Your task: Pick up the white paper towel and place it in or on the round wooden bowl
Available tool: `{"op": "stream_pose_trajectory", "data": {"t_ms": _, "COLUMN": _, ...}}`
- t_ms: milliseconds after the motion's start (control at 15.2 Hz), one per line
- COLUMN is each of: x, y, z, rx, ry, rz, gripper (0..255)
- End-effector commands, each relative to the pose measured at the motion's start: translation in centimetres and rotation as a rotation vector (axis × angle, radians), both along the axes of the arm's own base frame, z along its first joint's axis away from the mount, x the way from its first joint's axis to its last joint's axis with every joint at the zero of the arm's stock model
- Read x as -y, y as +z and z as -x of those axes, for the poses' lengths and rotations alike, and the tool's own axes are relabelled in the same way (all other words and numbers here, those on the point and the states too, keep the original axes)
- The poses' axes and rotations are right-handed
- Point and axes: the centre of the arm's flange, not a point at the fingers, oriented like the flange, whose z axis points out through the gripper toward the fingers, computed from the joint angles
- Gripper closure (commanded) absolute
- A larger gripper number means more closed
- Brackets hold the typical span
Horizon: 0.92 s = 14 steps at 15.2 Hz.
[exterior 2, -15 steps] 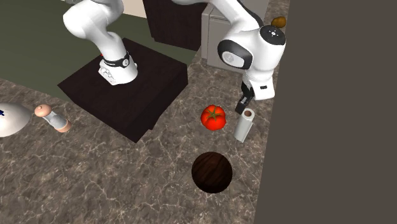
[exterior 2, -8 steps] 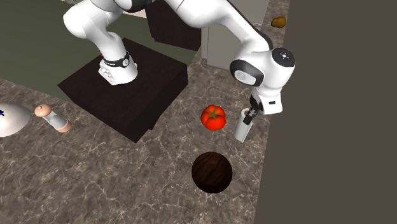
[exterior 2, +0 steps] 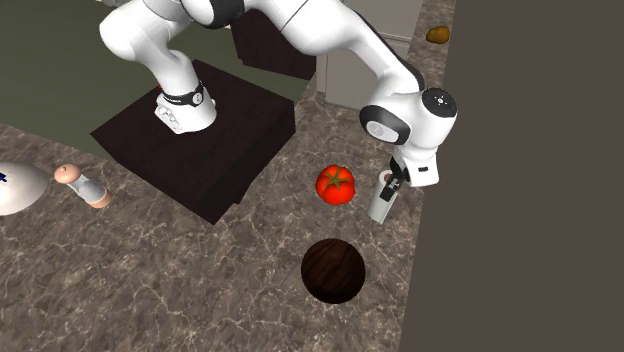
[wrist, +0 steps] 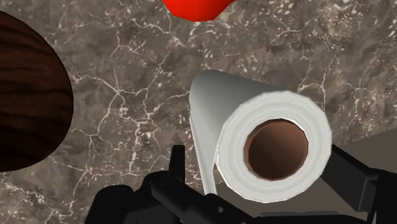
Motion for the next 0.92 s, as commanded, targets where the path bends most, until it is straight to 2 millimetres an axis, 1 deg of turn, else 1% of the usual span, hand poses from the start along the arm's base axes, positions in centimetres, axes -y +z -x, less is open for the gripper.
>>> {"op": "stream_pose_trajectory", "data": {"t_ms": 0, "x": 0.0, "y": -0.04, "z": 0.0, "rx": 0.0, "ry": 0.0, "rz": 0.0, "gripper": 0}}
{"op": "stream_pose_trajectory", "data": {"t_ms": 198, "x": 0.0, "y": -0.03, "z": 0.0, "rx": 0.0, "ry": 0.0, "rz": 0.0, "gripper": 0}}
{"op": "stream_pose_trajectory", "data": {"t_ms": 264, "x": 0.0, "y": -0.03, "z": 0.0, "rx": 0.0, "ry": 0.0, "rz": 0.0, "gripper": 255}}
{"op": "stream_pose_trajectory", "data": {"t_ms": 858, "x": 0.0, "y": -0.04, "z": 0.0, "rx": 0.0, "ry": 0.0, "rz": 0.0, "gripper": 255}}
